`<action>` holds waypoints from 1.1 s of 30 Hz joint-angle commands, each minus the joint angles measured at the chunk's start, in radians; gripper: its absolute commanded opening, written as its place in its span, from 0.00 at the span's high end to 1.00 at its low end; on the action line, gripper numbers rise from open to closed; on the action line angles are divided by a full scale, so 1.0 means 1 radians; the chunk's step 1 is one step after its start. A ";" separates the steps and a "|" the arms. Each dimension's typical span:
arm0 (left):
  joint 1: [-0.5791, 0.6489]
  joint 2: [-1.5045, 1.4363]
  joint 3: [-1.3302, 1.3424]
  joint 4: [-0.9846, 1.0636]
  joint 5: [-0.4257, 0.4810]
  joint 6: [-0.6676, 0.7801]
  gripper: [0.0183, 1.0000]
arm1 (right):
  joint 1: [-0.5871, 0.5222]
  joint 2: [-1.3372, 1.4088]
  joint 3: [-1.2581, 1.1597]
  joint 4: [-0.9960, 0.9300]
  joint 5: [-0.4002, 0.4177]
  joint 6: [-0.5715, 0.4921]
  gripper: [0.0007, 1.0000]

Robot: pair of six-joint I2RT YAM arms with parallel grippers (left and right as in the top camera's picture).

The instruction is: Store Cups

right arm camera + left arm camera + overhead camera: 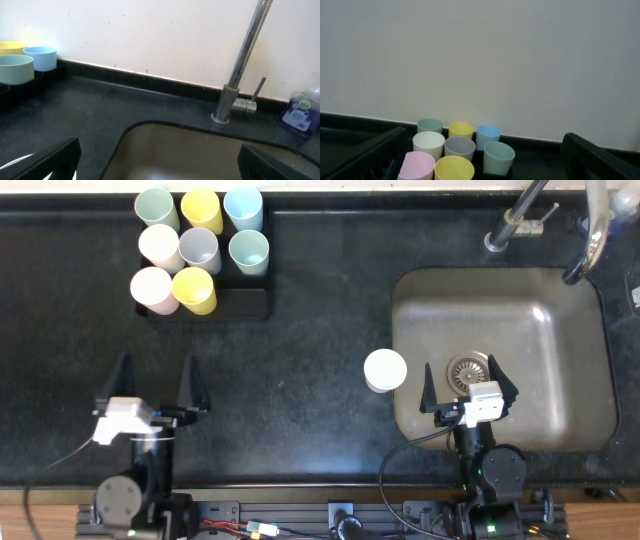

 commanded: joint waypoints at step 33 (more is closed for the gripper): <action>0.033 -0.010 -0.053 -0.301 0.101 0.023 0.00 | 0.004 -0.012 -0.013 0.005 0.004 0.000 0.00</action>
